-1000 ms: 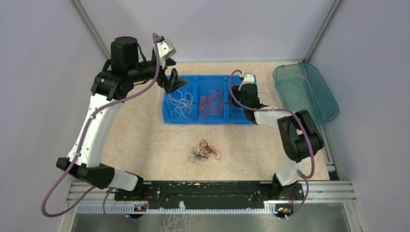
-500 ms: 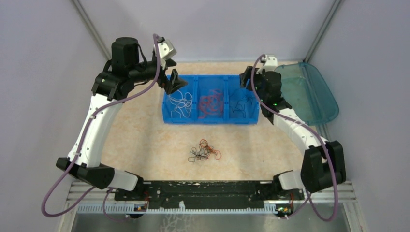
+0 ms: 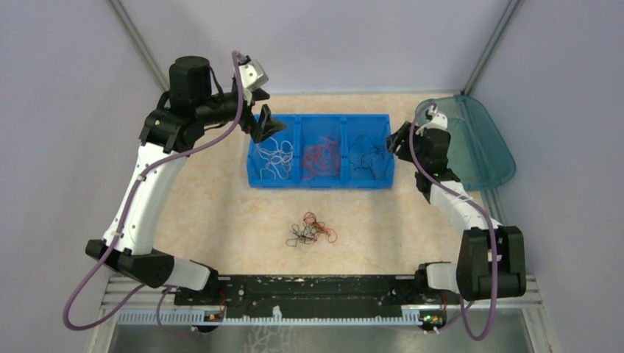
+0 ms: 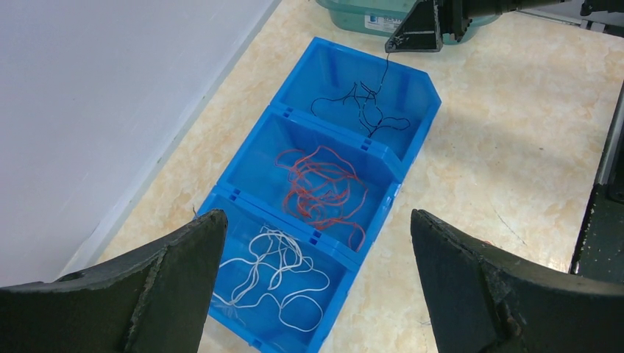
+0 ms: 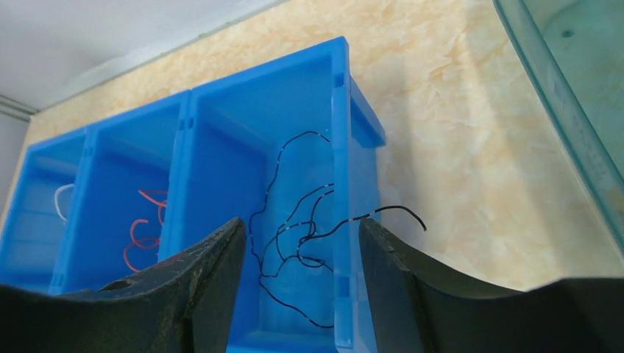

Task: Untangle the cables
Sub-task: Place the cable in the bin, then untie the cable.

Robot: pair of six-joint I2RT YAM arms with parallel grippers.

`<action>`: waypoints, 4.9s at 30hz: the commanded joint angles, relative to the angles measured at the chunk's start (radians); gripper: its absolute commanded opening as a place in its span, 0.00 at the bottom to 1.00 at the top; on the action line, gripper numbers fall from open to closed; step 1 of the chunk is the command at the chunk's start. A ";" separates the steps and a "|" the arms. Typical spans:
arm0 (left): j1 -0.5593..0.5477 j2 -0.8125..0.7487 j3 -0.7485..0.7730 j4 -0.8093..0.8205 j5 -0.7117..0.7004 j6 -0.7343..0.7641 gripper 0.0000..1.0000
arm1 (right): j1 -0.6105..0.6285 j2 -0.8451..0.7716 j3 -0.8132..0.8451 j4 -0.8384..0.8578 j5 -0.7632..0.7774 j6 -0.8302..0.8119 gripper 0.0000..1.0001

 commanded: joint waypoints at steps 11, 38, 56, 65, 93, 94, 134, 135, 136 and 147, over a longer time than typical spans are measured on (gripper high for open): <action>0.003 -0.042 -0.016 0.027 0.016 -0.005 1.00 | -0.014 0.043 0.029 0.045 0.071 0.155 0.56; 0.003 -0.033 -0.002 0.032 -0.003 -0.014 1.00 | -0.019 0.206 0.140 0.270 0.036 0.100 0.00; 0.004 -0.040 -0.005 0.012 -0.001 0.004 1.00 | 0.227 0.491 0.340 0.075 0.073 -0.098 0.05; 0.005 -0.056 -0.035 -0.002 -0.001 0.018 1.00 | 0.229 0.306 0.417 -0.107 0.072 -0.138 0.59; 0.040 -0.307 -0.662 0.050 0.010 0.250 1.00 | 0.842 -0.039 -0.067 -0.111 -0.086 -0.338 0.79; 0.053 -0.306 -0.664 0.040 0.015 0.251 1.00 | 0.869 -0.001 -0.054 -0.103 -0.081 -0.340 0.77; -0.205 -0.067 -1.149 0.406 0.138 0.753 0.78 | 0.841 -0.060 -0.243 0.083 -0.089 -0.252 0.00; -0.205 -0.061 -1.152 0.410 0.134 0.754 0.77 | 0.840 -0.071 -0.251 0.087 -0.086 -0.245 0.00; -0.208 -0.053 -1.154 0.411 0.124 0.762 0.77 | 0.836 -0.080 -0.258 0.090 -0.086 -0.240 0.00; -0.212 0.083 -1.094 0.384 0.116 0.766 0.83 | 0.829 -0.127 -0.297 0.129 -0.092 -0.203 0.00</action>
